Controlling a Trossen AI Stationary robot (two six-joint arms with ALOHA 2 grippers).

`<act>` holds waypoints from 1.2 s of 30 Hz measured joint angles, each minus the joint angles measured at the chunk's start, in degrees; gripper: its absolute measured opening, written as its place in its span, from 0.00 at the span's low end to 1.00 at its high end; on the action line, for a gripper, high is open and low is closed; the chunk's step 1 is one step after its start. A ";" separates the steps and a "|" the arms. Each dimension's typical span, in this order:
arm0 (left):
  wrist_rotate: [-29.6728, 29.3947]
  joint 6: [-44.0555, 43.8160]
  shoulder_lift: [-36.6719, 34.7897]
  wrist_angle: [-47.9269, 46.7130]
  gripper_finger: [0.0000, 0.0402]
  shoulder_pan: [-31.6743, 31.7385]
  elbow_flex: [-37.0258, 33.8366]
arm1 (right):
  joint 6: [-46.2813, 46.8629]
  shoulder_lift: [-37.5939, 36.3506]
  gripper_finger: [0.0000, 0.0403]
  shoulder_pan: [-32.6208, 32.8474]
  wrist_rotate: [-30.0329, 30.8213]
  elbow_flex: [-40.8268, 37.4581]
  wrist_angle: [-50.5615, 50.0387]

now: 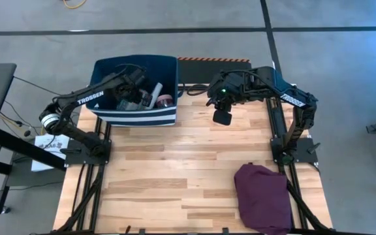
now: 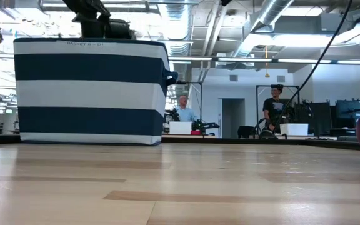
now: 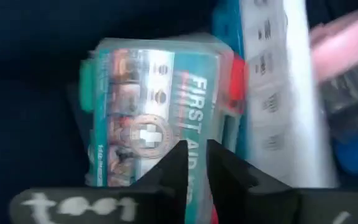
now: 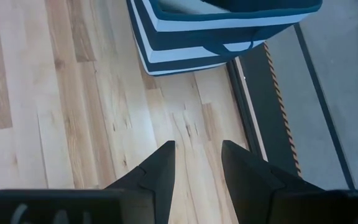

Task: Pick & place medical supplies in basket/bin
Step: Put the green first aid kit into the blue bin, then return to Home Position

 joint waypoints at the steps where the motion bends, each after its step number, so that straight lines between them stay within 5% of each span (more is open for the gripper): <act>1: 1.05 0.09 0.00 0.01 0.13 0.00 -0.55 | 0.00 0.00 0.31 0.00 0.00 0.00 -0.01; 5: 8.29 2.84 0.00 -0.22 0.22 0.10 -1.77 | 0.22 0.00 0.31 0.02 0.00 0.00 -0.02; 11: 7.59 5.00 -0.07 0.65 0.33 0.13 1.05 | 0.06 0.00 0.31 0.02 0.00 0.00 -0.02; 16: 4.03 7.02 -1.45 -4.76 0.34 0.31 12.20 | -3.89 -0.01 0.31 0.04 1.98 0.00 -0.02; 23: 3.48 10.15 -3.62 -15.46 0.34 -2.06 32.99 | -3.41 -1.19 0.31 0.00 14.81 0.02 -0.03; 30: -4.51 7.42 -10.07 -33.15 0.34 -6.25 47.13 | -4.33 -5.87 0.31 0.13 16.85 0.00 -0.04; 33: -4.45 6.53 -17.52 -32.31 0.34 -8.75 44.83 | -2.36 -9.95 0.31 0.04 11.67 0.00 -0.04; 36: -2.12 5.19 -26.63 -32.22 0.34 -12.00 39.40 | -1.96 -15.51 0.31 0.08 -5.78 -0.10 -0.01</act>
